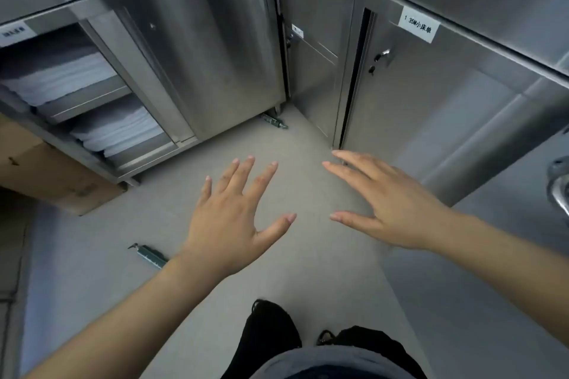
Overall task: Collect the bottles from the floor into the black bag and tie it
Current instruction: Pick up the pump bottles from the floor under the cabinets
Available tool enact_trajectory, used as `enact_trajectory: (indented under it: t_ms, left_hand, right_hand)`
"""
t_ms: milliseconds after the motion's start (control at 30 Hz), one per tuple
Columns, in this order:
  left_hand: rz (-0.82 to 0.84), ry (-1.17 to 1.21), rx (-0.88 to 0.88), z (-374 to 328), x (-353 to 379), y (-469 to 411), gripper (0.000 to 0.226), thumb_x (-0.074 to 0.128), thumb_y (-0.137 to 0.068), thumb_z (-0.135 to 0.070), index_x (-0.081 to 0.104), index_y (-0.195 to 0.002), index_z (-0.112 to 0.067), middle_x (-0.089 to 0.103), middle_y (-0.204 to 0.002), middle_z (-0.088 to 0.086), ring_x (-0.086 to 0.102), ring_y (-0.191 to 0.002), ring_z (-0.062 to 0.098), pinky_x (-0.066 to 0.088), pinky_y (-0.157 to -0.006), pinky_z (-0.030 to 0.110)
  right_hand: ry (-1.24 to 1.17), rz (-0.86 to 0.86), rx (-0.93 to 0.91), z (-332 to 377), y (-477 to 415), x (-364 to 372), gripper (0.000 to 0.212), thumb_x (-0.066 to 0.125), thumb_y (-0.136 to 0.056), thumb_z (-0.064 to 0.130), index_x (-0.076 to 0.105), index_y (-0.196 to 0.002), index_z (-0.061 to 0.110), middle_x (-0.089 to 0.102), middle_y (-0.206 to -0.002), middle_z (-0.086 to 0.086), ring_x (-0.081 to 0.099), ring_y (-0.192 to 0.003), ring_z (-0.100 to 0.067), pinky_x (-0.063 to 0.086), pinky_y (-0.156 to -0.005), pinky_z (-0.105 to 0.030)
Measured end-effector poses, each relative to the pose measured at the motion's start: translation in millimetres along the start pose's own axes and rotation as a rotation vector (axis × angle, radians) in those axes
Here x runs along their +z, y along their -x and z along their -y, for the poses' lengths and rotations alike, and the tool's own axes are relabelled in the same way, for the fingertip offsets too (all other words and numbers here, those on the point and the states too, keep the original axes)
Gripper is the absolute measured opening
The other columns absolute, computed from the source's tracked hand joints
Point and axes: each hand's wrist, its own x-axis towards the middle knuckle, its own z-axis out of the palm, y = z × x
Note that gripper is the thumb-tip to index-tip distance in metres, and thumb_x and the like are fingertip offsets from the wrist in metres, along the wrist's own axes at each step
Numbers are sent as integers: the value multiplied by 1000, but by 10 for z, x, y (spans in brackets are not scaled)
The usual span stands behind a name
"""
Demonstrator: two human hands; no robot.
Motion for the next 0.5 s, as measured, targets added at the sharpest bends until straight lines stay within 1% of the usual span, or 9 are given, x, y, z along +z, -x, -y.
enact_trajectory:
  t_ms: [100,233,400,500]
  left_hand:
    - [-42,10,-9,50,30,-165,81,10,-73,-78,8,-145,-41,15,-158,-2,9,-146,18,12,-115,48]
    - [-56,36,-15,240,113,-495,82,11,-72,-78,8,-145,-41,16,-157,-2,11,-145,18,13,-115,49]
    - [-51,18,-5,619,63,-1159,84,9,-71,-79,8,-146,-40,15,-158,-1,10,-145,19,13,-115,50]
    - [-74,-12,6,923,-140,-1661,84,8,-71,-79,8,-146,-41,14,-158,-1,9,-146,18,13,-116,51]
  right_hand:
    - [11,2,-15,-33,-217,-5,79,28,-79,71,22,-145,28,24,-153,0,27,-137,-19,31,-109,-40]
    - [28,0,-32,-139,-614,7,80,26,-79,72,24,-145,27,26,-153,-1,29,-137,-20,29,-110,-36]
    - [39,22,-22,-300,-1334,-32,80,28,-79,72,16,-146,31,21,-154,3,26,-137,-14,25,-109,-30]
    - [42,-12,-7,-366,-1858,-172,81,26,-78,74,17,-146,30,23,-153,4,26,-137,-13,26,-109,-31]
